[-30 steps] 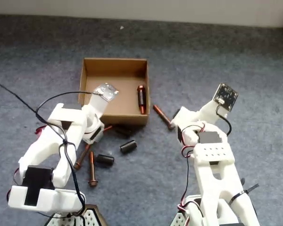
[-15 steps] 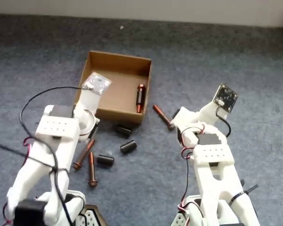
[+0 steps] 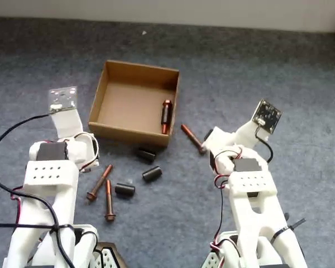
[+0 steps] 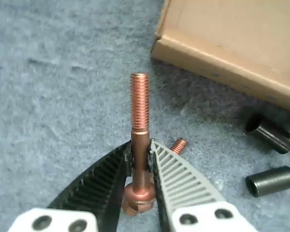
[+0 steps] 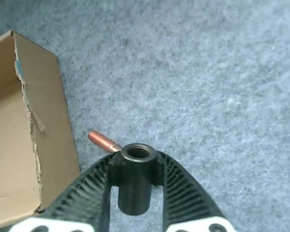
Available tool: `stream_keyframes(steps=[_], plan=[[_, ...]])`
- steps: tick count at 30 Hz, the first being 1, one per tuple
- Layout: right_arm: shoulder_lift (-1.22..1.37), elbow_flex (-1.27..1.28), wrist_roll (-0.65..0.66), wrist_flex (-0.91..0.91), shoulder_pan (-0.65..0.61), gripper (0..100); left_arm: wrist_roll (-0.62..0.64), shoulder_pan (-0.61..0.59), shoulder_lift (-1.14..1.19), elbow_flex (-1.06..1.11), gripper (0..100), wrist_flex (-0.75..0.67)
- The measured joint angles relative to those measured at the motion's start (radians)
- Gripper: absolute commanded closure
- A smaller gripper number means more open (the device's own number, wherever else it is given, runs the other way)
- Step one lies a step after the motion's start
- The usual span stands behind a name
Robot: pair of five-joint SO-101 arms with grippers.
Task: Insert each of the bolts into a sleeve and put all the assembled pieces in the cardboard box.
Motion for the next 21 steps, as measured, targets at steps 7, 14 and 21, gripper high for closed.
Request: stream_keyframes(steps=[7,14,21], plan=[[0.000,0.000,0.000,0.000,0.000,99.5,0.285,-0.011,0.040,0.000,81,0.009],[0.000,0.000,0.000,0.000,0.000,99.5,0.226,-0.011,0.040,0.000,81,0.009],[0.000,0.000,0.000,0.000,0.000,99.5,-0.361,-0.075,0.040,-0.078,81,0.009]])
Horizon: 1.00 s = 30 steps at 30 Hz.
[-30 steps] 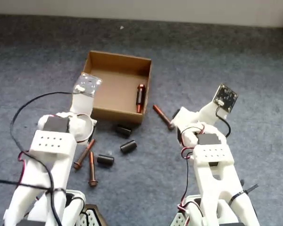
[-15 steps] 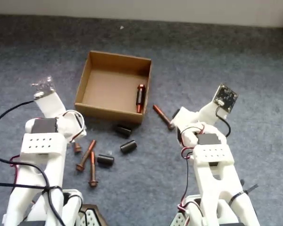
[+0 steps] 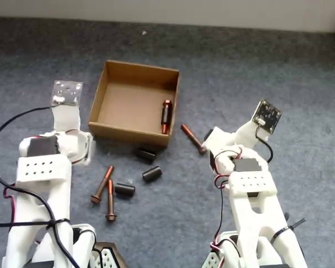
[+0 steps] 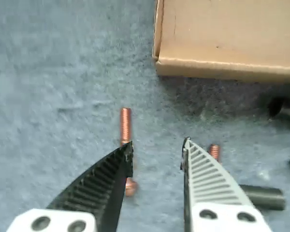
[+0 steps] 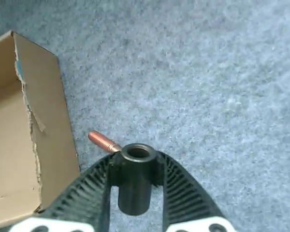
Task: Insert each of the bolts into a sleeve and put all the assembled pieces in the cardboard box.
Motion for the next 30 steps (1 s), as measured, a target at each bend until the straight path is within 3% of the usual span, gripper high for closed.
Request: stream_keyframes(steps=[5,11,17,22,30], plan=[[0.000,0.000,0.000,0.000,0.000,99.5,-0.443,-0.081,0.000,-0.074,81,-0.021],[0.000,0.000,0.000,0.000,0.000,99.5,-0.741,-0.183,0.014,-0.104,81,-0.095],[0.000,0.000,0.000,0.000,0.000,99.5,-0.836,-0.288,0.103,-0.106,81,-0.152],[0.000,0.000,0.000,0.000,0.000,99.5,-0.867,-0.361,0.302,-0.106,90,-0.183],[0.000,0.000,0.000,0.000,0.000,99.5,-0.873,-0.381,0.548,-0.106,95,-0.189]])
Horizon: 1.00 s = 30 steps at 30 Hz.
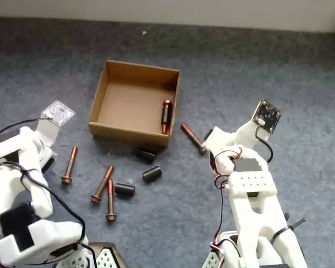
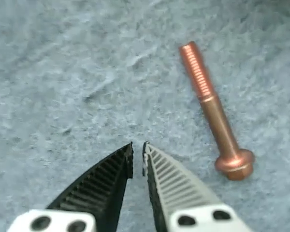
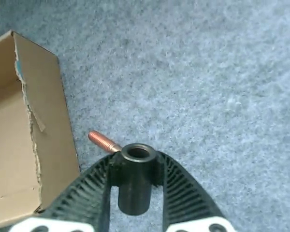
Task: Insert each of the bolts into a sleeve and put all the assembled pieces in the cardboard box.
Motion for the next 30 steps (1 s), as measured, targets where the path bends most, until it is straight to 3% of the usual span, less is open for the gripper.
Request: stream_keyframes(steps=[5,11,16,22,26,30], plan=[[0.000,0.000,0.000,0.000,0.000,99.5,-0.002,0.025,0.081,-0.009,95,0.081],[0.000,0.000,0.000,0.000,0.000,99.5,0.021,0.209,0.081,-0.014,99,0.304],[0.000,0.000,0.000,0.000,0.000,99.5,0.227,0.437,0.081,-0.003,99,0.315],[0.000,0.000,0.000,0.000,0.000,99.5,0.539,0.658,0.081,-0.003,99,0.176],[0.000,0.000,0.000,0.000,0.000,99.5,0.695,0.717,0.083,-0.044,99,0.127],[0.000,0.000,0.000,0.000,0.000,99.5,0.720,0.726,0.083,-0.120,99,0.126]])
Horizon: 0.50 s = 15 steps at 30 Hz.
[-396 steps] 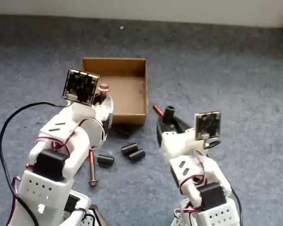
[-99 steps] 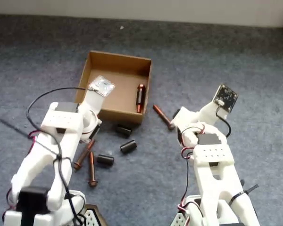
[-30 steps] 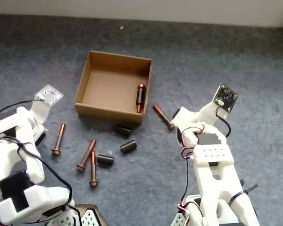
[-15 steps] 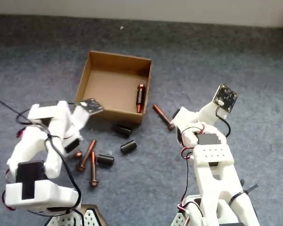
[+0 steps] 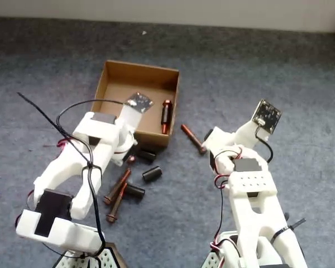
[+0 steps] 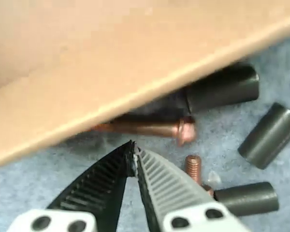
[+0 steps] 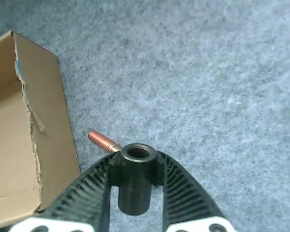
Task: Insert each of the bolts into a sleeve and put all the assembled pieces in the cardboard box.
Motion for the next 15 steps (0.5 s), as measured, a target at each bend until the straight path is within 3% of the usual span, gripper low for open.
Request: stream_keyframes(steps=[3,7,12,15], plan=[[0.000,0.000,0.000,0.000,0.000,99.5,-0.005,-0.002,0.000,-0.072,99,0.066],[0.000,0.000,0.000,0.000,0.000,99.5,-0.123,0.000,0.000,-0.178,97,0.186],[0.000,0.000,0.000,0.000,0.000,99.5,-0.384,0.000,0.000,-0.262,83,0.275],[0.000,0.000,0.000,0.000,0.000,99.5,-0.539,0.000,0.000,-0.269,83,0.284]])
